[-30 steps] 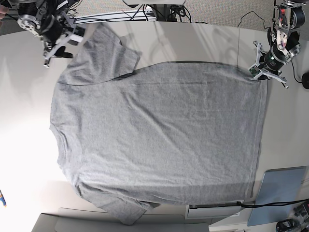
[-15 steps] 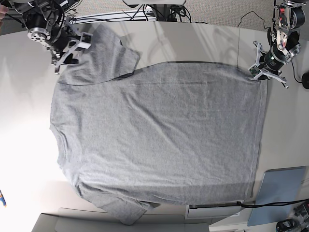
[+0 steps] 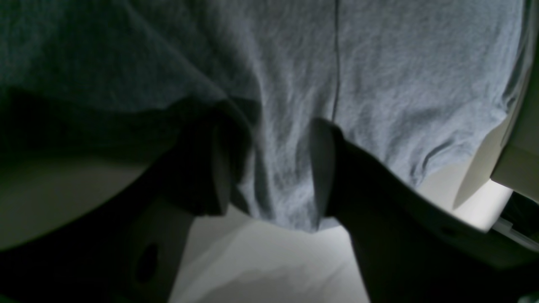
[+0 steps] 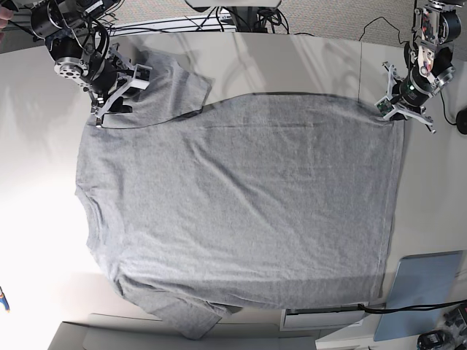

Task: Fold the T-shirt properly
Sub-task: 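Lift the shoulder corners with both grippers and pull them up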

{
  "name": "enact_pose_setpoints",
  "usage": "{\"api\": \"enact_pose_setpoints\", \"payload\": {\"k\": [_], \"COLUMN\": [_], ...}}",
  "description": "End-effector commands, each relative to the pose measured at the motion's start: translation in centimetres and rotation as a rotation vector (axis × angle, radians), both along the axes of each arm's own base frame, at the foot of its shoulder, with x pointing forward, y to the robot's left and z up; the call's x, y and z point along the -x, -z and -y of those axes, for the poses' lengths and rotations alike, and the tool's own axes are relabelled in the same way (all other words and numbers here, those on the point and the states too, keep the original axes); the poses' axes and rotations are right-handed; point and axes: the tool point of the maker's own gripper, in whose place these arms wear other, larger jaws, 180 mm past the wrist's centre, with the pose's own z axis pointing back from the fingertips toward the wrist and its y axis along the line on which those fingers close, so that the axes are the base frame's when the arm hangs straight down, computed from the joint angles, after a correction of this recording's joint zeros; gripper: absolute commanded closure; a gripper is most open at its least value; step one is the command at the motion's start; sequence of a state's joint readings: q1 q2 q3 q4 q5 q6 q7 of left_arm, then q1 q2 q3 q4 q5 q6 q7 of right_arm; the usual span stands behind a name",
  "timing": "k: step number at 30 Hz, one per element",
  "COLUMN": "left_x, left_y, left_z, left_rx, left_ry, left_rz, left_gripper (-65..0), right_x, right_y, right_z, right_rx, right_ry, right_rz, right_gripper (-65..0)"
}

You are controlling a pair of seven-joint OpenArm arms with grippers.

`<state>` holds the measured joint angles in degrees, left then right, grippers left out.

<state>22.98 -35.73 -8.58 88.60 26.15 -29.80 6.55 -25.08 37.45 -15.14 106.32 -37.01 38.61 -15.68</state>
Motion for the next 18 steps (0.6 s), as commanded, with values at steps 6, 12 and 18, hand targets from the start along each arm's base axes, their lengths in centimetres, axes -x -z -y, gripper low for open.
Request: {"api": "enact_pose_setpoints", "payload": {"k": [6, 12, 18], "left_x": [1.8, 1.8, 1.6], "left_y": [1.2, 1.1, -0.4], "left_z": [-0.6, -0.3, -0.7], "left_rx": [-0.039, -0.016, 0.013], "left_ry": [0.009, 0.001, -0.066], "left_rz": [-0.087, -0.085, 0.004], "left_gripper": [0.0, 0.0, 0.0], "right_x": [0.7, 0.7, 0.9], "right_y": [0.5, 0.6, -1.2], "right_z": [0.5, 1.7, 3.1], "right_rx": [0.025, 0.058, 0.095], "right_ry": [-0.003, 0.084, 0.238], "right_rz": [-0.035, -0.043, 0.028], "right_gripper": [-9.8, 0.0, 0.0]}}
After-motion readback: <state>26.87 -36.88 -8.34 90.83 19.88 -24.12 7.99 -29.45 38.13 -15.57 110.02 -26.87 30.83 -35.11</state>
